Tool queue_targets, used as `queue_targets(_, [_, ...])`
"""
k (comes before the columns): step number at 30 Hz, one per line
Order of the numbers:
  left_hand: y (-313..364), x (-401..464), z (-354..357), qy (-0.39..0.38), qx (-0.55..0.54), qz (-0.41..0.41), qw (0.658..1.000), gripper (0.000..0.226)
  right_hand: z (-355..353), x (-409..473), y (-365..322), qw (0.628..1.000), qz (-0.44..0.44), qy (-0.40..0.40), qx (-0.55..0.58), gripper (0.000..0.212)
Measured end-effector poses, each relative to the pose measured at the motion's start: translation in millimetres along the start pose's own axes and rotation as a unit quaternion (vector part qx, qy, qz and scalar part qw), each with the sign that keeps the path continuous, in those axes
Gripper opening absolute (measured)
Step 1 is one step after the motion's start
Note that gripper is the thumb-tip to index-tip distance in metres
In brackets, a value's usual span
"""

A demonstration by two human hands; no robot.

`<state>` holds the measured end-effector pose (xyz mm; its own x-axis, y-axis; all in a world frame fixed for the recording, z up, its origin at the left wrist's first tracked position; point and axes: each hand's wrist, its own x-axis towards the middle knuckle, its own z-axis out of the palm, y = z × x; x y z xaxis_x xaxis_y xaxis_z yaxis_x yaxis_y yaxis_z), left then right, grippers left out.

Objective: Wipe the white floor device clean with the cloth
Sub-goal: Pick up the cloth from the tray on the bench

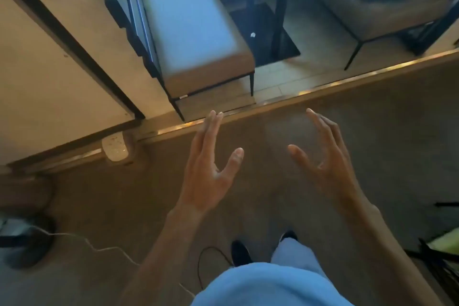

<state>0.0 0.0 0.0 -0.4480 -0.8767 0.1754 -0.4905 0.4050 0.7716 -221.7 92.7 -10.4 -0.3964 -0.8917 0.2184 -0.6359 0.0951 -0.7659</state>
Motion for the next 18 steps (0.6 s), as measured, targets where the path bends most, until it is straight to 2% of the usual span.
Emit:
queue_targets(4, [4.3,23.5,17.8,-0.041,-0.001,0.015,0.999,0.076,-11.2,0.2,9.8,0.999,0.045,0.025,0.006,0.084])
queue_targets(9, [20.7,59.9,51.1,-0.079,-0.011,0.051,0.996,0.073,-35.1,12.9,33.6,0.996,0.059,0.066,0.008,0.08])
queue_targets(18, [69.9,154.1,153.9,-0.126,-0.001,0.084,0.989,0.075,-98.5,82.5,120.7,0.991,0.1,0.086,0.017,0.076])
